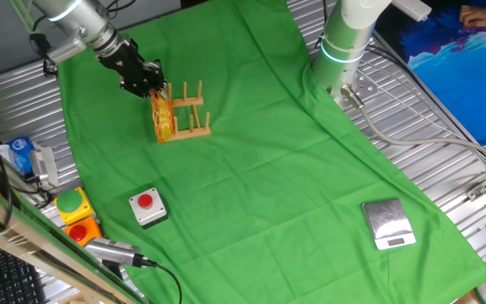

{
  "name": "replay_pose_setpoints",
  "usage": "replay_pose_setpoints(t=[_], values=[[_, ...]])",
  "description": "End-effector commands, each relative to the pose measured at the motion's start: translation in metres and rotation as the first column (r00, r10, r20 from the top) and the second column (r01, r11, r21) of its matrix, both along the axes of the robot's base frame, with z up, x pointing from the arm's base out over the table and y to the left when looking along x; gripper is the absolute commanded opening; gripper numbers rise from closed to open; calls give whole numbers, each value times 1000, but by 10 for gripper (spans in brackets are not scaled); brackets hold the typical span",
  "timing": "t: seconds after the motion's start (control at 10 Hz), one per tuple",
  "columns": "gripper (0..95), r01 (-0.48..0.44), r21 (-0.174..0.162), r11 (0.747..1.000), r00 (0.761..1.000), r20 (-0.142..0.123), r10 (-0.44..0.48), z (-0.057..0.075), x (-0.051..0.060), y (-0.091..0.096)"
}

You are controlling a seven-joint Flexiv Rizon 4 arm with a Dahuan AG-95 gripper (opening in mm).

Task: Take the dish off the dish rack

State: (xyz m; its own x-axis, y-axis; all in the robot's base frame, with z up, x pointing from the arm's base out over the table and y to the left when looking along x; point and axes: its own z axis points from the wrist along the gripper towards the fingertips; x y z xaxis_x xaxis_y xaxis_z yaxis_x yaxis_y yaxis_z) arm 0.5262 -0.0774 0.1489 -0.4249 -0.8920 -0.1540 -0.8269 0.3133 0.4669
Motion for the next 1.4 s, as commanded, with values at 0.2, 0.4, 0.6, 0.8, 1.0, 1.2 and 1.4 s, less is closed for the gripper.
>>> replay_pose_setpoints(t=[0.2, 0.4, 0.6, 0.8, 1.0, 1.2, 1.4], values=[[0, -1, 4, 1000, 1000, -2, 1, 0, 1, 0], [0, 1, 8, 1000, 1000, -15, -1, 1, 1, 0], [0, 1, 8, 1000, 1000, -19, -1, 2, 1, 0], [0, -2, 7, 1000, 1000, -20, 2, 2, 1, 0], [0, 1, 12, 1000, 1000, -21, -1, 2, 1, 0], [0, 1, 13, 1000, 1000, -22, -1, 2, 1, 0], [0, 2, 8, 1000, 1000, -25, -1, 4, 0, 0]])
